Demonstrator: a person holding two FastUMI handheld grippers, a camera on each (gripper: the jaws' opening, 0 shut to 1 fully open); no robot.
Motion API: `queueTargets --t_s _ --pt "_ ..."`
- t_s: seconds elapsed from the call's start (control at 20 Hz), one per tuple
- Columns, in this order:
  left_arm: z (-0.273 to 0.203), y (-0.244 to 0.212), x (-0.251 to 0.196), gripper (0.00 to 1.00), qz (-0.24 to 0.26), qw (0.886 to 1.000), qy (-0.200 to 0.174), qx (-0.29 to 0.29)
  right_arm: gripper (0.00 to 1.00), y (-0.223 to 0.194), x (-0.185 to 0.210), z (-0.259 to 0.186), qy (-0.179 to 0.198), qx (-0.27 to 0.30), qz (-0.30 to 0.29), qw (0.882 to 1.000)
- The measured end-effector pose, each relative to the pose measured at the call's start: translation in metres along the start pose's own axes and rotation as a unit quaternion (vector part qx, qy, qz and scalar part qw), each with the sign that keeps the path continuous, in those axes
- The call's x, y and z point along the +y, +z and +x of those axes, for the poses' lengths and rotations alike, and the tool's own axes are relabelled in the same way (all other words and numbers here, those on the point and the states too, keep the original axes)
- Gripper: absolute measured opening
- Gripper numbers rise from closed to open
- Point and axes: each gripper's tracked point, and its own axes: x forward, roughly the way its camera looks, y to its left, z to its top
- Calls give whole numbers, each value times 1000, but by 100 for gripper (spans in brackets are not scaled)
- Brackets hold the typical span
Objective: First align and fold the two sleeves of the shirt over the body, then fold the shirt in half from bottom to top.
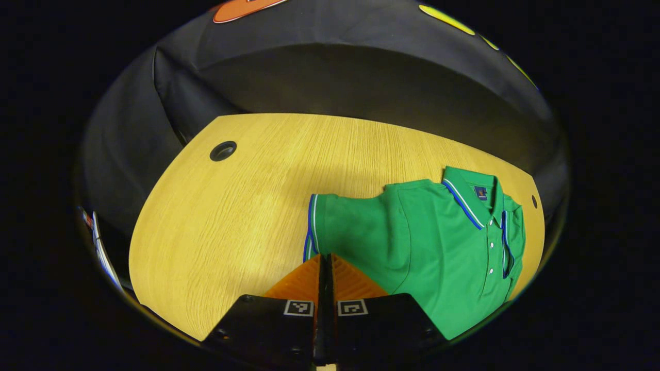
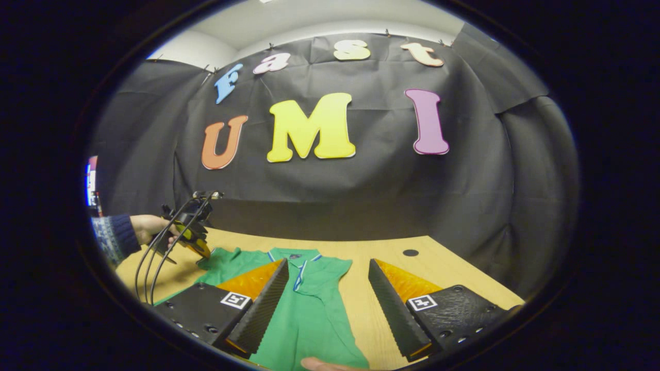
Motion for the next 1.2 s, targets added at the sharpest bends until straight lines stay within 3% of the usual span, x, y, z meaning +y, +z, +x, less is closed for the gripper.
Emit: queueTargets --t_s 0.25,0.35,0.45,0.55,0.6,0.8,0.85,0.95,1.05,1.2 --pt "-32 18 -51 3 51 998 -23 -24 96 -3 -9 2 -6 9 18 1000" --pt "-31 13 -48 3 84 996 2 -19 95 -8 -11 3 -9 17 25 1000" --pt "-23 8 -30 0 80 996 28 -11 94 -11 -11 5 -7 25 31 999" --pt "-20 -3 -12 53 71 996 48 6 96 -12 -10 4 -3 28 34 999" --pt "-18 -7 -7 58 65 997 48 13 96 -13 -9 5 -2 28 33 999" --pt "-12 -19 -2 54 61 997 38 36 96 -14 -10 5 -4 28 29 999" --pt "-9 -21 -4 60 58 997 29 41 96 -15 -10 6 -4 30 29 999" --pt "0 -27 0 46 58 996 39 50 96 -15 -12 6 -6 31 33 999" --pt "2 -26 -2 21 57 997 39 46 96 -14 -14 6 -6 32 39 999" --pt "-5 -15 -4 8 63 997 40 26 96 -14 -14 7 -2 32 46 998"
